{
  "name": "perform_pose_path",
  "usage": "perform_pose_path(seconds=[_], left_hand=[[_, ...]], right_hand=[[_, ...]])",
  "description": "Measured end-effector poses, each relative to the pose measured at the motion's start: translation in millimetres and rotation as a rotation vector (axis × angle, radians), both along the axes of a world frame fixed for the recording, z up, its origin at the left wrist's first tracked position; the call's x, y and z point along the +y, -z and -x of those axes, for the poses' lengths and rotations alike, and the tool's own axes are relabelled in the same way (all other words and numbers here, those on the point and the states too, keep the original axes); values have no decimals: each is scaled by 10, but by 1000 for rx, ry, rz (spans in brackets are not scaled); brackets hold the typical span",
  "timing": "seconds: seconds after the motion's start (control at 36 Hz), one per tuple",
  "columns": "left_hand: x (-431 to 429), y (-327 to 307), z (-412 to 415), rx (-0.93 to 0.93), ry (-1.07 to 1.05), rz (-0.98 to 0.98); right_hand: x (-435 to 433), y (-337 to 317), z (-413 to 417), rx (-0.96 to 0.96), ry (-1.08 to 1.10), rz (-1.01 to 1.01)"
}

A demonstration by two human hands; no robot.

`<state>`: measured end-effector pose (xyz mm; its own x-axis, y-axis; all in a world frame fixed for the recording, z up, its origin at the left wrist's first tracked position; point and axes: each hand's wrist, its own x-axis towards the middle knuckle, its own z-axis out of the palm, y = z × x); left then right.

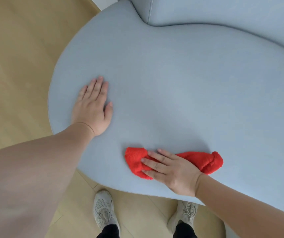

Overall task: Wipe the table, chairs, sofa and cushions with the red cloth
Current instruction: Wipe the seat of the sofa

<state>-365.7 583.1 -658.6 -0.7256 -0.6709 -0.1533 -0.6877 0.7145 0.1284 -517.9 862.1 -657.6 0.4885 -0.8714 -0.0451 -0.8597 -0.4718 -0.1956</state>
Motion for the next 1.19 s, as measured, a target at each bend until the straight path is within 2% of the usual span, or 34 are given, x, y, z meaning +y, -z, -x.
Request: perform_pose_path(seconds=[0.36, 0.53, 0.67, 0.94, 1.08, 1.19], left_hand=[[21, 0, -5, 29, -2, -21], [27, 28, 6, 36, -3, -10], [26, 43, -5, 40, 3, 0], [26, 102, -7, 74, 12, 21], [13, 140, 4, 91, 12, 37], [4, 153, -2, 107, 12, 39]], right_hand=[[-339, -47, 174, -129, 41, -20], [-893, -58, 572, -88, 317, 0], [-1279, -58, 861, -86, 422, -19], [-2175, -82, 1847, -95, 886, 26], [-2389, -43, 2119, -118, 986, 102], [-2407, -27, 2082, -124, 986, 125]])
